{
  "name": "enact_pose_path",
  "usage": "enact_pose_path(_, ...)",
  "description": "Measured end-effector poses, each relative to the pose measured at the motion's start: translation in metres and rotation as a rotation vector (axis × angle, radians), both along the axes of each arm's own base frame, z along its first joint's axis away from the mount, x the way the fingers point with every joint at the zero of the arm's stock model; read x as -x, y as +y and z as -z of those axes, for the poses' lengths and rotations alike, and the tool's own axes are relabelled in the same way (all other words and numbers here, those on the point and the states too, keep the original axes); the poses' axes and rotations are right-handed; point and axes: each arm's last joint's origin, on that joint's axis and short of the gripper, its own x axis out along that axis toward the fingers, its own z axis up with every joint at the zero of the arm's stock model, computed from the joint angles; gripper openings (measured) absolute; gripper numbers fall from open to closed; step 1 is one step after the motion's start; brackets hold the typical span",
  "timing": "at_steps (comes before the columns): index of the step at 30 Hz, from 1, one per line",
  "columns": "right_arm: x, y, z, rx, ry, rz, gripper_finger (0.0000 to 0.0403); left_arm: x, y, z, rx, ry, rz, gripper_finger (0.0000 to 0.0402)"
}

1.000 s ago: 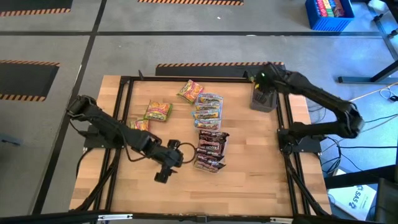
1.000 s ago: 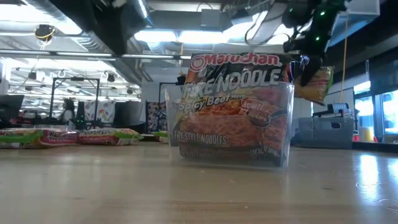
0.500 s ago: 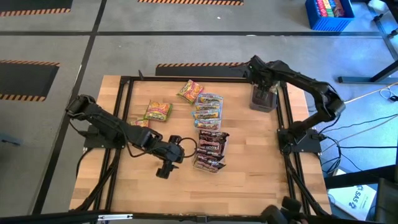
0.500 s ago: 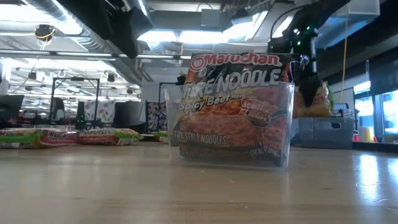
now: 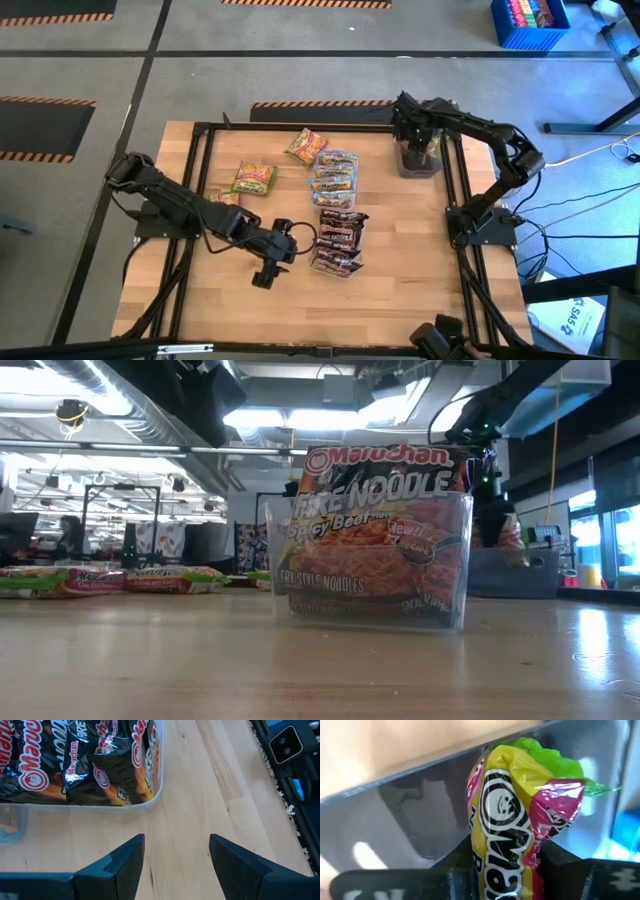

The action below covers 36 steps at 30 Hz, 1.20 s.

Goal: Sort Maruchan noodles
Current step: Put the green noodle pack into the black bin

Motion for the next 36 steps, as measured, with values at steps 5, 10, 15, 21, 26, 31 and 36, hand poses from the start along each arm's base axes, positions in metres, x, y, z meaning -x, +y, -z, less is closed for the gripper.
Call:
enact_pose_path(5, -0.006, -0.006, -0.001, 0.046, -0.063, -0.068, 0.0092, 0.0, 0.0, 0.0, 0.003, -0.006, 0.0, 0.0218)
enact_pose_path(10, -0.009, -0.012, -0.001, 0.062, -0.118, -0.156, 0.0092, -0.001, 0.0, 0.0, 0.003, -0.008, 0.0, 0.0218)
enact_pose_path(15, -0.014, -0.021, 0.009, 0.075, -0.125, -0.152, 0.0102, -0.001, 0.0, -0.001, 0.005, -0.013, -0.001, 0.0218)
enact_pose_path(21, -0.022, -0.029, 0.031, 0.048, -0.109, -0.15, 0.0109, -0.002, -0.001, -0.001, 0.011, -0.025, -0.001, 0.0218)
enact_pose_path(26, -0.025, -0.033, 0.036, 0.061, -0.117, -0.151, 0.0115, -0.002, -0.001, -0.002, 0.011, -0.026, -0.001, 0.0218)
enact_pose_path(31, -0.027, -0.035, 0.036, 0.09, -0.134, -0.147, 0.0158, -0.003, 0.0, -0.002, 0.012, -0.026, -0.003, 0.0218)
enact_pose_path(36, -0.027, -0.039, 0.033, 0.169, -0.073, -0.114, 0.0216, -0.003, 0.0, -0.002, 0.015, -0.025, -0.003, 0.0218)
